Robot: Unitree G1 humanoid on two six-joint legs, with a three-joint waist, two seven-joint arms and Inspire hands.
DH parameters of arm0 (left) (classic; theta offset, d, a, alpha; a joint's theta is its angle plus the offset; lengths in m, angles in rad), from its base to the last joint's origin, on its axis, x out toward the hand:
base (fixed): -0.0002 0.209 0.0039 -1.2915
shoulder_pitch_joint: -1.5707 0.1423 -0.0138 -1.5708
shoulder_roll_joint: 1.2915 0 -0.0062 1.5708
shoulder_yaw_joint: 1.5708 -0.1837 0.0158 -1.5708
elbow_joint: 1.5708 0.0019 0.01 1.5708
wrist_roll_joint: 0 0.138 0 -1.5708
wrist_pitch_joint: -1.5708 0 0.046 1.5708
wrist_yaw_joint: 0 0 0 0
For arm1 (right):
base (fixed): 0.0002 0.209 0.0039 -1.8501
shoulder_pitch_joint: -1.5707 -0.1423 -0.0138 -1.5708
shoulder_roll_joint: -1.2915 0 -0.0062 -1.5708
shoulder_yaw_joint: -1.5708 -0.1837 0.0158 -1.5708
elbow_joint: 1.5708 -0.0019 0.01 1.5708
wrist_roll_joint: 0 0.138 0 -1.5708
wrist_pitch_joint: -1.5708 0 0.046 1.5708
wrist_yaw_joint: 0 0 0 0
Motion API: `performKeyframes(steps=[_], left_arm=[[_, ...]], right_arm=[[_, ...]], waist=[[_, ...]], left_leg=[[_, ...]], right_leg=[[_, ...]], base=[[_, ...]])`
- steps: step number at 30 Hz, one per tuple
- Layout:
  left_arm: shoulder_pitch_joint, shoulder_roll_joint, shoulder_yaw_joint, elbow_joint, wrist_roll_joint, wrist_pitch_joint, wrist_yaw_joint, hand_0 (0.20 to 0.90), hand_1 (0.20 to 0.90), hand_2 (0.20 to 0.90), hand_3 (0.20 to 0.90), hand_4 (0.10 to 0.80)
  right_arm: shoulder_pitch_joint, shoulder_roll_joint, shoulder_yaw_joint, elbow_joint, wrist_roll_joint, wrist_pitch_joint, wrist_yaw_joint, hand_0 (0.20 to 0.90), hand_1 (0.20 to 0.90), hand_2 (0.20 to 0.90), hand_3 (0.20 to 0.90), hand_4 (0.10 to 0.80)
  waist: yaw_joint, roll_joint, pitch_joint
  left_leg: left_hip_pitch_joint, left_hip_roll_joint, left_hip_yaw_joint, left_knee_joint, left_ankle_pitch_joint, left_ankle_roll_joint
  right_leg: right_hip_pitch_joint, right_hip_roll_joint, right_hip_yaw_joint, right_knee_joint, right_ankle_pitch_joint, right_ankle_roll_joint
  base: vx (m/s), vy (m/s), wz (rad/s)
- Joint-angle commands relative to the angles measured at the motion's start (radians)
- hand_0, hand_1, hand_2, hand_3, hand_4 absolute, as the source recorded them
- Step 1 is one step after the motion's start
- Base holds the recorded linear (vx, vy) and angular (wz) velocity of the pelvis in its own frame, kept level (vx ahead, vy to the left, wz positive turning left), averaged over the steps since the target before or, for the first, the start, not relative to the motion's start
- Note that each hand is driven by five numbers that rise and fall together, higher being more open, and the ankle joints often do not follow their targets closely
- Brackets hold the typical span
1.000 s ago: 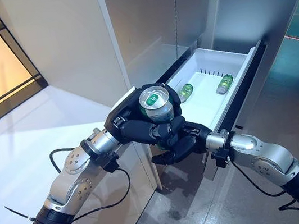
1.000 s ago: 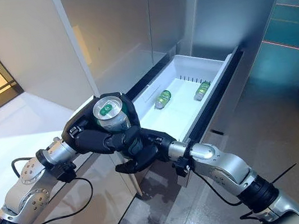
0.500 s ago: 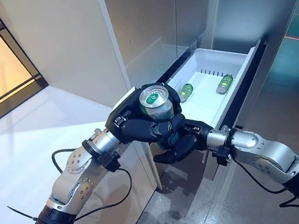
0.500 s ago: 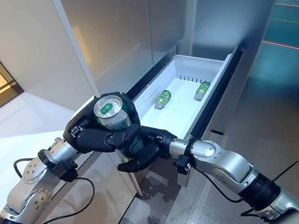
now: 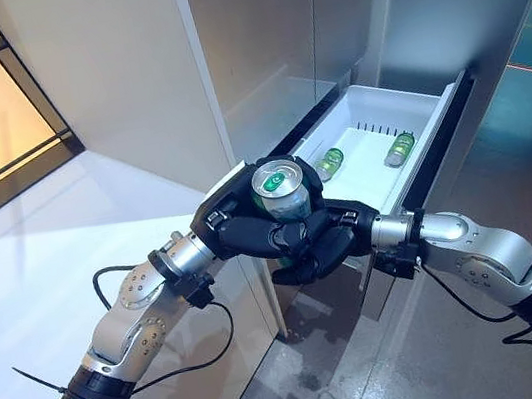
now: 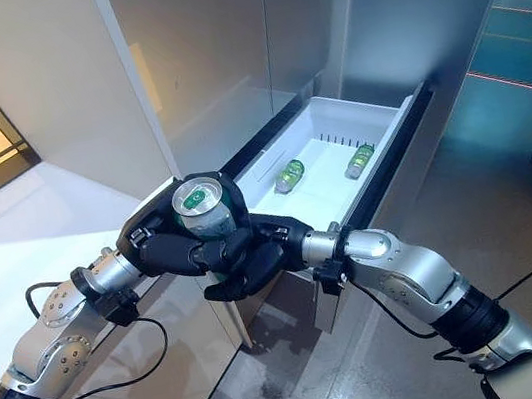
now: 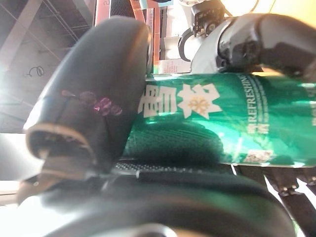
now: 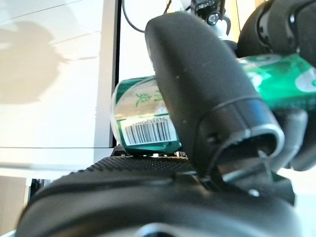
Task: Put drinks into fridge and close the fridge
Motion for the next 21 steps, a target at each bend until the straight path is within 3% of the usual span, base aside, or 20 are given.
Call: performKeyframes(steps=[1,12,13,14,15,21], left_arm=[[-0.158,-0.012,0.039,0.023,-0.105,-0.11,-0.015,0.3,0.3,0.3,0.2,0.1],[-0.175,-0.008,0.021,0.02,-0.131,-0.119,-0.005,0.3,0.3,0.3,0.2,0.1],[-0.174,-0.01,0.018,0.016,-0.132,-0.121,-0.005,0.3,0.3,0.3,0.2,0.1],[-0.175,-0.011,0.016,0.014,-0.136,-0.123,-0.007,0.3,0.3,0.3,0.2,0.1],[-0.178,-0.01,0.009,0.013,-0.142,-0.128,-0.014,0.3,0.3,0.3,0.2,0.1],[-0.187,-0.011,-0.014,0.006,-0.142,-0.133,-0.029,0.3,0.3,0.3,0.2,0.1]], right_arm=[[-0.148,0.014,-0.107,-0.021,0.11,-0.078,0.033,0.9,0.9,0.9,0.9,0.8],[-0.125,0.027,-0.076,0.009,0.135,-0.002,0.061,0.9,0.9,0.9,0.9,0.8],[-0.124,0.026,-0.069,0.009,0.138,0.006,0.062,0.867,0.867,0.867,0.862,0.762],[-0.122,0.026,-0.064,0.009,0.14,0.011,0.06,0.552,0.552,0.552,0.494,0.394],[-0.121,0.026,-0.055,0.012,0.142,0.014,0.056,0.3,0.3,0.3,0.2,0.1],[-0.125,0.034,-0.031,0.016,0.145,0.019,0.02,0.3,0.3,0.3,0.2,0.1]], waist=[[-0.004,-0.029,-0.087],[-0.006,-0.029,-0.084],[-0.006,-0.029,-0.084],[-0.006,-0.029,-0.084],[-0.006,-0.029,-0.083],[-0.006,-0.028,-0.079]], left_leg=[[-0.011,-0.04,-0.047,0.026,-0.055,-0.001],[-0.011,-0.041,-0.051,0.024,-0.051,-0.001],[-0.011,-0.041,-0.052,0.023,-0.051,-0.001],[-0.01,-0.041,-0.053,0.023,-0.051,-0.001],[-0.01,-0.041,-0.054,0.022,-0.05,-0.002],[-0.008,-0.042,-0.056,0.021,-0.05,-0.001]], right_leg=[[-0.011,0.028,-0.04,0.076,-0.08,0.025],[-0.01,0.029,-0.036,0.073,-0.08,0.025],[-0.009,0.029,-0.036,0.072,-0.08,0.025],[-0.008,0.029,-0.036,0.071,-0.08,0.024],[-0.007,0.029,-0.036,0.07,-0.079,0.025],[-0.007,0.029,-0.033,0.07,-0.077,0.025]], base=[[0.0,0.0,0.0],[0.0,0.0,0.0],[0.0,0.0,0.0],[0.0,0.0,0.0],[0.0,0.0,0.0],[0.0,0.0,0.0]])
